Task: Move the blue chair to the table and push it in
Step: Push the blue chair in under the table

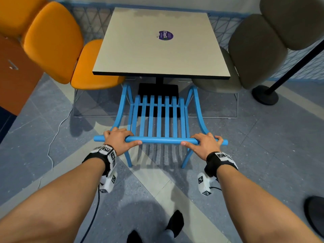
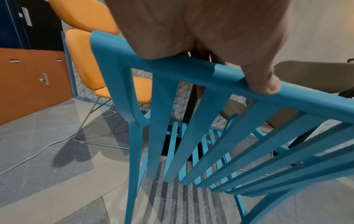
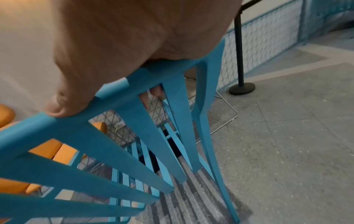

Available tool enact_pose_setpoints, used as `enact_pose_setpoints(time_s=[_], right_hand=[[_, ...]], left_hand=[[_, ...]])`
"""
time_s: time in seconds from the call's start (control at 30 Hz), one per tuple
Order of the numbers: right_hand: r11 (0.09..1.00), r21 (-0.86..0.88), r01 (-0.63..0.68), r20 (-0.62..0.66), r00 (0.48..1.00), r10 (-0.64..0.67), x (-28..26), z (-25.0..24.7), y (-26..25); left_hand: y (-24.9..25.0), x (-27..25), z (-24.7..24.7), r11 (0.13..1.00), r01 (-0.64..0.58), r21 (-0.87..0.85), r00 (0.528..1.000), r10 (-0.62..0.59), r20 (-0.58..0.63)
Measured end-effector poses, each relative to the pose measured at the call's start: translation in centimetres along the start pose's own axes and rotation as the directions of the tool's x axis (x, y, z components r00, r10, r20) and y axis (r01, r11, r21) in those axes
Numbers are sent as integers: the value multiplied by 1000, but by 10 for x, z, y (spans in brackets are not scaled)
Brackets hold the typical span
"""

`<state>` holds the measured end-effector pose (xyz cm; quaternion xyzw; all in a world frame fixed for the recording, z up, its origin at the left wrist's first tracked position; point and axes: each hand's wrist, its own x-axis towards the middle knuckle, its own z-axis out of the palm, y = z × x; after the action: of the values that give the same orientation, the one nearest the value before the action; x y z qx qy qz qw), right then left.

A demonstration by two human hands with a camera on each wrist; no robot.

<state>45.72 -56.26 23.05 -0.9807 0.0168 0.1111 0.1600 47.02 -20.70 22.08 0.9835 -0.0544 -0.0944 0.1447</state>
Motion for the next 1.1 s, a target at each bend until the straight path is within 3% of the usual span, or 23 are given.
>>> enact_pose_setpoints(time_s=[0.17,0.4,0.63,0.9,1.1], right_hand=[[999,23,-39,-48,998,40,-12,9,3],[998,49,-33,-8,999,34,-6,2,2],[1000,1,-15,-50,999,15,-1,5,3],[1000,-11,15,61,998,-15,-2,-7,5],[998,62,16,92,996,-22,0,-19,27]], left_hand=[[3,-12,1,1000,11,7,999,-11,35],[1,-4,-2,1000,9,18,998,-10,66],[-1,-2,1,1000,-11,19,1000,11,9],[9,4,-10,997,52,50,989,-58,136],[34,-9,-3,997,80,-14,991,-78,109]])
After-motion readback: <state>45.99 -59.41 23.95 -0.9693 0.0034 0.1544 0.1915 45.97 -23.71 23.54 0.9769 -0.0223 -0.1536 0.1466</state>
